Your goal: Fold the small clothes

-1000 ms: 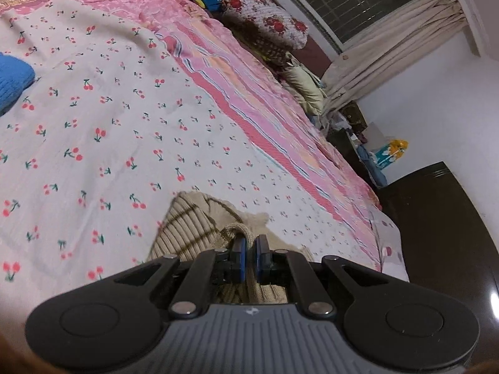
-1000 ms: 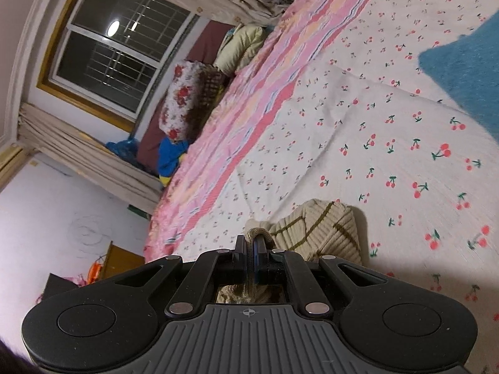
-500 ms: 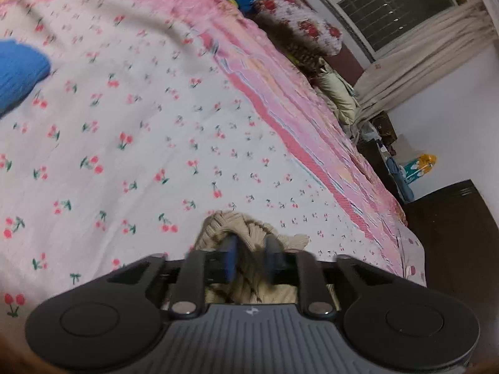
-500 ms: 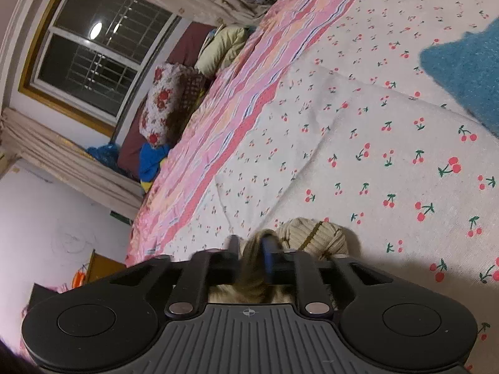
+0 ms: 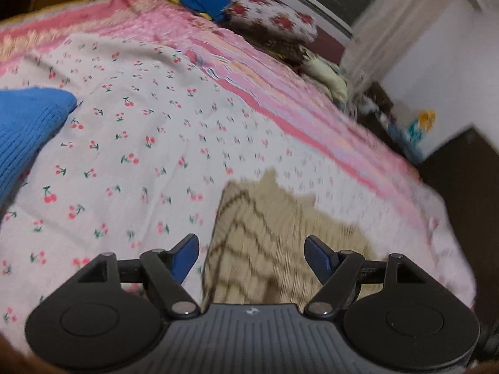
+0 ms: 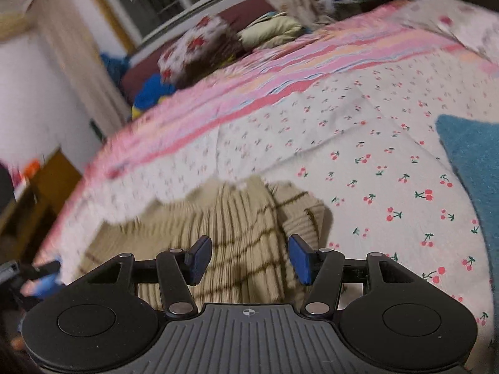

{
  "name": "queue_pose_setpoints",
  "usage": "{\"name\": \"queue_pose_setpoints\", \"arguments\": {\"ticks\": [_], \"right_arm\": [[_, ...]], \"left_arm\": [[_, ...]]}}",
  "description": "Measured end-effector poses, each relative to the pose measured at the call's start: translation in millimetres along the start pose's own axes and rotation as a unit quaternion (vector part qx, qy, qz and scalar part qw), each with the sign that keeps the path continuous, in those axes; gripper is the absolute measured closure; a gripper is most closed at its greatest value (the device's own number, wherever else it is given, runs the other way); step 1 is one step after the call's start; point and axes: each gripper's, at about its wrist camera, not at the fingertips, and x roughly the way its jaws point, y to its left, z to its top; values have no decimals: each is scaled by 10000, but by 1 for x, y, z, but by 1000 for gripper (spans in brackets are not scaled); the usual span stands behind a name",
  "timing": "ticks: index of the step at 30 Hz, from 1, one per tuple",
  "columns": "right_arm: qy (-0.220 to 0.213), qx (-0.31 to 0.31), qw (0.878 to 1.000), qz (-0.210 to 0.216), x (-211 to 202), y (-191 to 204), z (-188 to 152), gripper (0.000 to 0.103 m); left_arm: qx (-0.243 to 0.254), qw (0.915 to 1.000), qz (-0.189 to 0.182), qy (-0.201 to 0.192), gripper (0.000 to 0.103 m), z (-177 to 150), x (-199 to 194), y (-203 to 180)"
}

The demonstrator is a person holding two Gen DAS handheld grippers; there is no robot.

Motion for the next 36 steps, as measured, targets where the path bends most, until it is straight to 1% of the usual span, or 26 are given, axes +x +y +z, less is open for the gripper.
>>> {"name": "queue_pose_setpoints", "arguments": {"ticks": [2,3,4,6,7,9,10,12,13,15,17,19,21,22,23,24,25,27,29,30,31,33,34,36], "right_arm": [[179,-274,9990,-291,9,8,-4,65],[249,-349,9980,-472,13,9,-5,79],[304,-366,9968,-649,17,6,-4,86],[348,-220,9968,-679,19,-7,-2,86],[345,-130,9969,-698,19,-12,-1,86],[293,-84,9959,-850,15,-17,2,86],[297,-92,9948,-966,13,-20,3,86],[360,-59,9941,-1018,13,-22,4,84],[321,-81,9939,-1052,10,-20,5,81],[93,-291,9919,-1233,3,-8,8,79],[-148,-435,9885,-1438,-2,4,14,79],[-424,-613,9854,-1529,-7,19,19,78],[-538,-789,9848,-1448,-8,34,24,76],[-506,-853,9868,-1280,-5,43,25,74],[-373,-896,9899,-1029,0,51,26,74],[-157,-923,9927,-754,8,59,25,71],[41,-945,9941,-523,18,67,23,71],[403,-982,9938,-329,43,81,17,70],[752,-949,9921,-320,68,86,11,70],[842,-980,9907,-433,78,86,7,72],[864,-1026,9893,-567,86,86,5,82],[833,-918,9905,-589,89,81,6,96],[762,-830,9924,-505,85,79,9,97],[457,-805,9949,-411,76,83,17,97]], "left_arm": [[367,9992,144,51,24,-11,1,-10],[579,9978,316,118,24,-14,5,-15],[727,9959,492,195,25,-17,9,-17],[751,9930,862,281,34,-19,20,-9],[668,9926,970,286,35,-19,22,-1],[405,9953,837,256,35,-16,22,12],[376,9954,851,245,35,-16,20,13],[483,9939,958,236,35,-15,18,10],[530,9936,972,246,35,-15,17,8],[548,9936,954,259,35,-15,14,6],[427,9946,904,275,35,-13,10,8],[366,9956,834,210,35,-11,3,9],[382,9960,798,139,36,-9,-5,8],[390,9964,741,109,36,-8,-7,7],[405,9967,695,98,35,-7,-8,6],[430,9968,663,101,35,-6,-8,4],[448,9968,646,115,35,-6,-6,2],[482,9970,570,184,35,-7,-2,-1],[540,9966,559,271,35,-10,3,-4],[573,9963,555,318,35,-12,5,-5],[595,9961,543,359,35,-13,7,-5],[614,9959,533,395,35,-15,8,-3],[618,9959,525,393,35,-16,8,-3],[576,9967,485,313,35,-15,7,-2]]}}
